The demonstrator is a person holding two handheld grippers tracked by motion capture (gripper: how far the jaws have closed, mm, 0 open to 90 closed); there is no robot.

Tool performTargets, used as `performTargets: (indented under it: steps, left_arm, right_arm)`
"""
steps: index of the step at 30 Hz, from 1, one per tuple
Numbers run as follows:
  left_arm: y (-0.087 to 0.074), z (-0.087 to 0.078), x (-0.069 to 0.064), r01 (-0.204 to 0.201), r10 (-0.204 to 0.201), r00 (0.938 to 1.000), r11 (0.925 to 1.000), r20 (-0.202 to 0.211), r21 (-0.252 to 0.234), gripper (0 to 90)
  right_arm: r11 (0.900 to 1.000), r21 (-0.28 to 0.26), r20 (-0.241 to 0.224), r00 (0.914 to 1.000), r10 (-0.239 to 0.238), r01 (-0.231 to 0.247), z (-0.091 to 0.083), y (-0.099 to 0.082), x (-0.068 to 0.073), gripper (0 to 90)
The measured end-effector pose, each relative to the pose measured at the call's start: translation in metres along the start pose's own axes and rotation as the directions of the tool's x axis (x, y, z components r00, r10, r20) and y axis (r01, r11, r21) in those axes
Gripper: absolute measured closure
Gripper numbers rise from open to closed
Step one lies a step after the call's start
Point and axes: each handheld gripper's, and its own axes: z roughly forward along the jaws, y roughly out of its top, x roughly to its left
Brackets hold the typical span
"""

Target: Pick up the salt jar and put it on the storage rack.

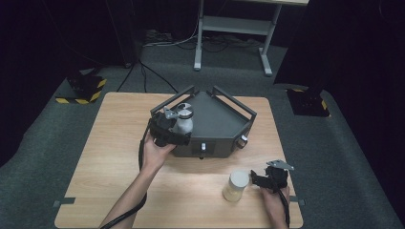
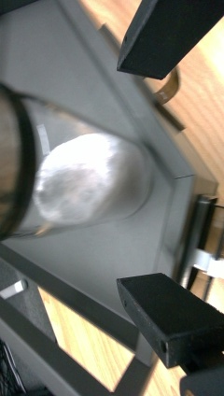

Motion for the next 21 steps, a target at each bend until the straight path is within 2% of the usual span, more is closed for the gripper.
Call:
performTargets:
  steps: [4, 9, 21]
  left_arm:
    - [-0.011, -0.006, 0.003, -0.005, 0.005, 0.9998, 1.0000, 0.017, -0.001, 0.2]
    - [-0.024, -0.010, -0.001, -0.040, 0.040, 0.9992, 0.9990, 0.002, 0.018, 0.2]
    - [-0.062, -0.006, -0.006, -0.037, 0.036, 0.9985, 0.9983, 0.041, 0.045, 0.2]
  right_arm:
    - [1.0000, 0.000, 0.000, 1.0000, 0.000, 0.000, 0.000, 0.000, 0.000, 10.8]
    - [1.0000, 0.000, 0.000, 1.0000, 0.000, 0.000, 0.000, 0.000, 0.000, 10.8]
    - [1.0000, 0.000, 0.000, 1.0000, 0.000, 0.000, 0.000, 0.000, 0.000, 10.7]
